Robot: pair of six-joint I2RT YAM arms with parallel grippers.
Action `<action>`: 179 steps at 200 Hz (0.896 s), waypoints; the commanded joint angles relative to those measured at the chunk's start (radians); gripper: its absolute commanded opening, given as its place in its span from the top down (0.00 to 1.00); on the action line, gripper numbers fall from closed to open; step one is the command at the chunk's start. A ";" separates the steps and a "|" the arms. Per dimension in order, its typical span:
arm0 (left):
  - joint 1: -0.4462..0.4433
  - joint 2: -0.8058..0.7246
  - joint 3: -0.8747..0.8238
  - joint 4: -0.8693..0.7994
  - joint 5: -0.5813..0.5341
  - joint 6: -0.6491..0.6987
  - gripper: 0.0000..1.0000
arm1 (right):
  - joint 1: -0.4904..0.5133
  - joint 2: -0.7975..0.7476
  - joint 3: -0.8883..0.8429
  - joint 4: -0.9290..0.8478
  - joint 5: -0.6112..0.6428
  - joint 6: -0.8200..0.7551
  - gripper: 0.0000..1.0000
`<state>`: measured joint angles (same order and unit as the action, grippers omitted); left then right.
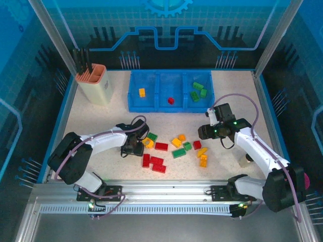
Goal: Sort the legos into containers by color
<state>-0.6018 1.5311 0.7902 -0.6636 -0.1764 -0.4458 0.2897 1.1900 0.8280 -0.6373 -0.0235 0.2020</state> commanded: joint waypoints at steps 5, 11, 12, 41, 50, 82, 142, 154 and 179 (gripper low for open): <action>-0.003 0.004 0.009 0.000 -0.015 -0.031 0.49 | 0.012 0.004 -0.020 0.020 0.000 -0.010 0.33; -0.004 0.000 0.006 0.003 -0.014 -0.034 0.51 | 0.012 0.008 -0.022 0.022 -0.002 -0.010 0.33; -0.002 0.000 0.006 0.004 -0.014 -0.034 0.51 | 0.012 0.008 -0.022 0.022 -0.002 -0.010 0.33; -0.004 -0.009 0.000 0.000 0.001 -0.050 0.54 | 0.012 0.009 -0.023 0.025 -0.005 -0.012 0.33; -0.005 -0.027 -0.005 0.002 0.010 -0.046 0.54 | 0.012 0.006 -0.024 0.025 -0.005 -0.012 0.33; -0.005 -0.123 -0.007 -0.024 0.004 -0.059 0.59 | 0.012 0.006 -0.025 0.031 -0.002 -0.012 0.33; -0.003 -0.199 0.198 -0.148 -0.072 -0.010 0.59 | 0.012 0.019 -0.027 0.042 -0.011 -0.012 0.33; 0.005 -0.187 0.246 -0.129 -0.087 0.008 0.59 | 0.012 0.017 -0.031 0.048 -0.009 -0.013 0.33; 0.043 -0.128 0.328 -0.060 -0.083 0.049 0.59 | 0.012 0.012 -0.027 0.043 0.019 -0.015 0.32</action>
<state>-0.5907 1.3621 1.0431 -0.7551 -0.2264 -0.4530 0.2897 1.2030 0.8124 -0.6041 -0.0261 0.2012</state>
